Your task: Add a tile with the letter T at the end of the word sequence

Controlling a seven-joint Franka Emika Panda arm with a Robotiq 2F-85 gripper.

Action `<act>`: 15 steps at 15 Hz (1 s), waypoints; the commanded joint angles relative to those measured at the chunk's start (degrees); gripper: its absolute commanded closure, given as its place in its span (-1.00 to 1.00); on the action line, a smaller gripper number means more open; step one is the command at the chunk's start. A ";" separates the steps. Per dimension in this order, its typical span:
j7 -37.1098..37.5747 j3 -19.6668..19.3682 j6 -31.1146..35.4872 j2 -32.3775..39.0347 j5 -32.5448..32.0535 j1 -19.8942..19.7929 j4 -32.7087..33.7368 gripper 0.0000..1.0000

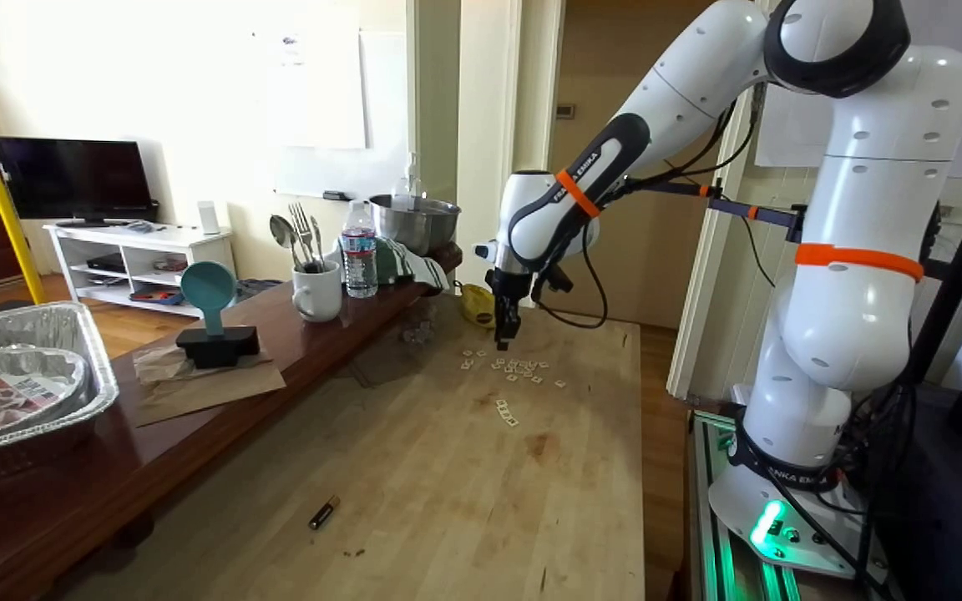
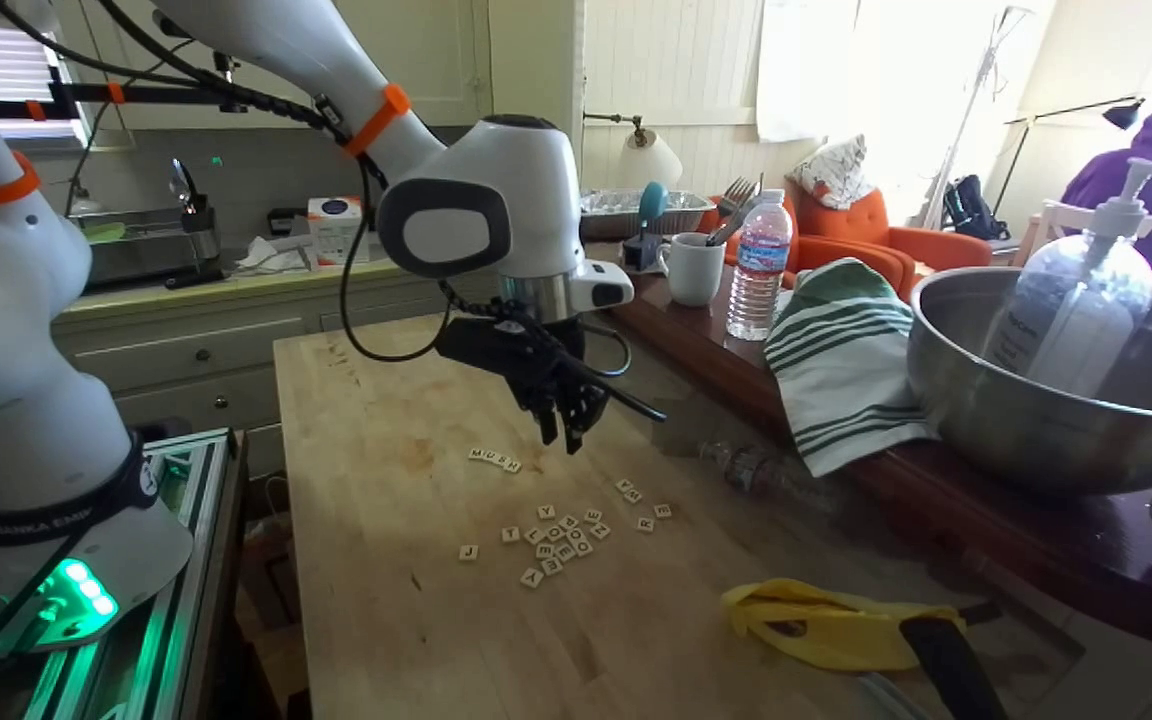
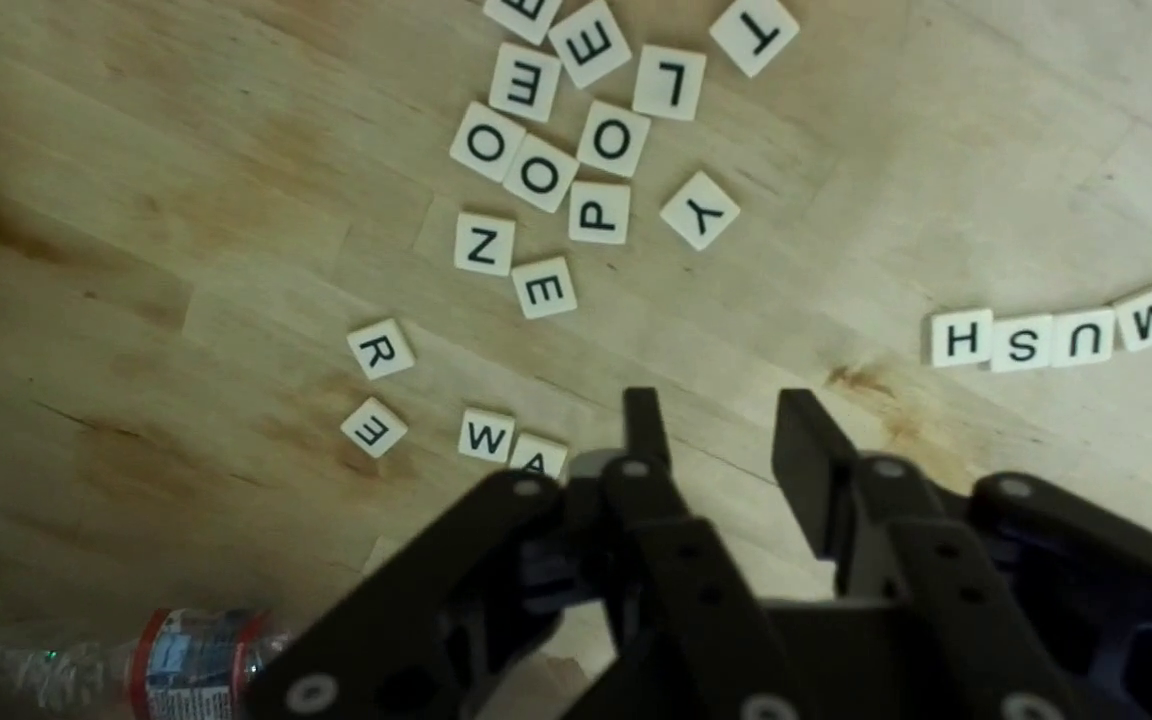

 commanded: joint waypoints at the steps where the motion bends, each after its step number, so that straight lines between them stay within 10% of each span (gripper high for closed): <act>1: -6.28 1.40 3.20 4.52 2.24 -2.53 1.24 0.88; 15: -23.43 5.43 4.23 8.60 10.84 -8.98 0.40 1.00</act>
